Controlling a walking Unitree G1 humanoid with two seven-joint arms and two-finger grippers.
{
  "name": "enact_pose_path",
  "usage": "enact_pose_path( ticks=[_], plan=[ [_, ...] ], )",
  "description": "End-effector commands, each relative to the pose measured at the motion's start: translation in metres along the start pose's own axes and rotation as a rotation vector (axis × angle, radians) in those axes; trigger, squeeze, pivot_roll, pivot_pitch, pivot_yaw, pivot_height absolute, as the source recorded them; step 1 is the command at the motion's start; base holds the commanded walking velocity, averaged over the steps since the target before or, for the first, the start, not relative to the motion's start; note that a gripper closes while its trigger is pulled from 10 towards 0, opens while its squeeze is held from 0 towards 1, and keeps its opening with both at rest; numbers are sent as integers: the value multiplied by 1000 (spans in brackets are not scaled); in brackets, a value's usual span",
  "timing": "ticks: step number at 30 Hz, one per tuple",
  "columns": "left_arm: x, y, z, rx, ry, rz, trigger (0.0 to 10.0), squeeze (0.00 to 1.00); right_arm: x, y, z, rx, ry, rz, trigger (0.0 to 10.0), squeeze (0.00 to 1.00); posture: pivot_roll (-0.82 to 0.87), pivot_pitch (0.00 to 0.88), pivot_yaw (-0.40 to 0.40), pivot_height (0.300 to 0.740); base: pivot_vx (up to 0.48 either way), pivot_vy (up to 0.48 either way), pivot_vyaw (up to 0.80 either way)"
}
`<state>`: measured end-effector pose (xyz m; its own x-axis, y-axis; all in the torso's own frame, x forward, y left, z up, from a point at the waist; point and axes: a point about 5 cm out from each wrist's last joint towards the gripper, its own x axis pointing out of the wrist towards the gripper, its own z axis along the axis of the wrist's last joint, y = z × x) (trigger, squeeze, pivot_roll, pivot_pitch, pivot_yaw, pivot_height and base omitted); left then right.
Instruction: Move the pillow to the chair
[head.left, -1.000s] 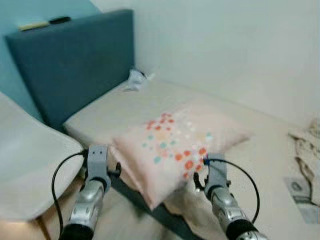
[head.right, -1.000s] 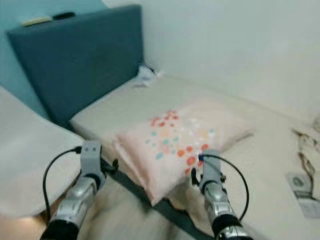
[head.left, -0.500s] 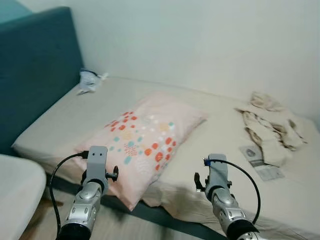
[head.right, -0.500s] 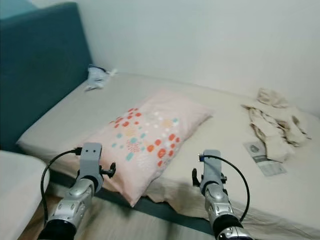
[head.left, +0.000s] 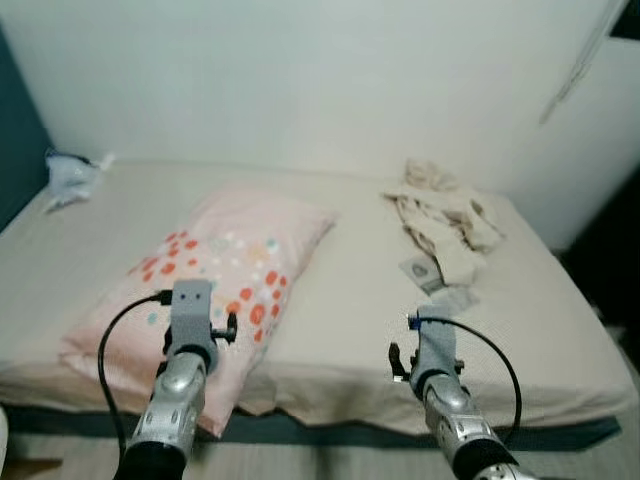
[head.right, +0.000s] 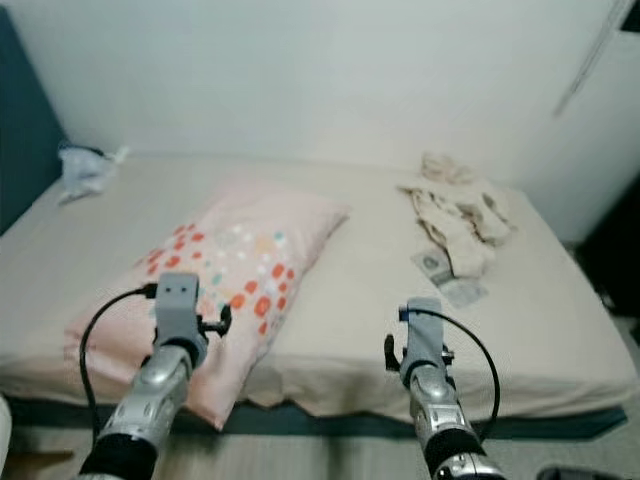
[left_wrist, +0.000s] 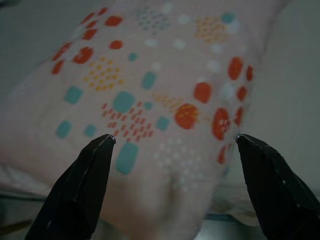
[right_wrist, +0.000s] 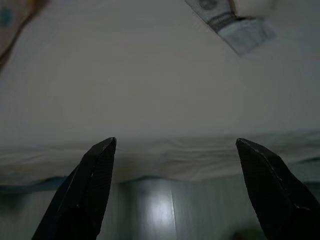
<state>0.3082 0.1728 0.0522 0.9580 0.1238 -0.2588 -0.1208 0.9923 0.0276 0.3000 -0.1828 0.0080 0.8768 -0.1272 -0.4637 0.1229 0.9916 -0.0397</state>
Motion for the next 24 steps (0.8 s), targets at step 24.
enact_pose_path(
  ticks=[24],
  plan=[
    [-3, -22, -2, 21, 37, -197, 10000, 0, -5, 19, 37, -100, -295, 111, 10000, 0, -49, 53, -41, 740, 0, 64, 0]
  ],
)
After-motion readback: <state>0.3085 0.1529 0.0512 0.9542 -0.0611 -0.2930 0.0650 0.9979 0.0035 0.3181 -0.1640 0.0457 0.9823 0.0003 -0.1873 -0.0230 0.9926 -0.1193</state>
